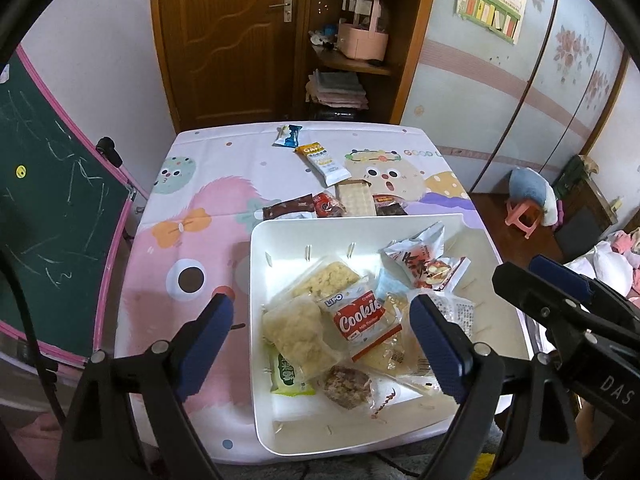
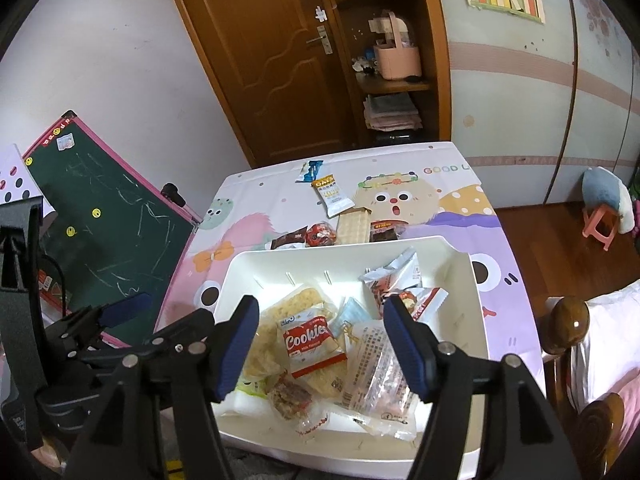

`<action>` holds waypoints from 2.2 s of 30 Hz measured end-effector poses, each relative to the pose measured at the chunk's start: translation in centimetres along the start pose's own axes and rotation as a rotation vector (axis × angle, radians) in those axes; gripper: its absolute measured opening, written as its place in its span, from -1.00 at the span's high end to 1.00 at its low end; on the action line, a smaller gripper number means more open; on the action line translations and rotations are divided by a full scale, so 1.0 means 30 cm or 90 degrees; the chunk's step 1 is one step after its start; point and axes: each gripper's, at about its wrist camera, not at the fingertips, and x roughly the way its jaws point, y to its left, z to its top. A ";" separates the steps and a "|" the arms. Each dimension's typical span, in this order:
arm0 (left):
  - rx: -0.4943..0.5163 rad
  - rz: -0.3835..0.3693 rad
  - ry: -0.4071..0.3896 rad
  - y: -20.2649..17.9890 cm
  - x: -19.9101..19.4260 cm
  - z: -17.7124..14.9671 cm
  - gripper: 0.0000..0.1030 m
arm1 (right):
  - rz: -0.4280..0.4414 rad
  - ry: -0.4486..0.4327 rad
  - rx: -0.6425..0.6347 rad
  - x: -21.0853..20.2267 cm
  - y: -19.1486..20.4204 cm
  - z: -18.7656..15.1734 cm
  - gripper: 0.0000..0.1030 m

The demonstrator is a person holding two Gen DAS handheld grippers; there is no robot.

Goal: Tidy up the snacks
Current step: 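Move both tools back over the remaining table snacks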

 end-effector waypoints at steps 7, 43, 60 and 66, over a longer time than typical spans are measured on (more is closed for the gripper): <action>-0.002 -0.002 0.010 0.006 0.013 -0.002 -0.73 | 0.002 0.011 0.005 0.016 -0.003 -0.009 -0.26; 0.123 0.113 -0.149 0.072 -0.011 0.820 -0.73 | -0.073 -0.042 -0.123 0.110 0.016 0.715 -0.26; 0.069 0.140 0.049 0.252 0.767 1.191 -0.73 | -0.020 0.132 -0.093 0.827 -0.031 0.878 -0.27; 0.096 0.153 0.115 0.273 1.028 1.083 -0.73 | -0.001 0.250 -0.085 1.146 -0.017 0.698 -0.27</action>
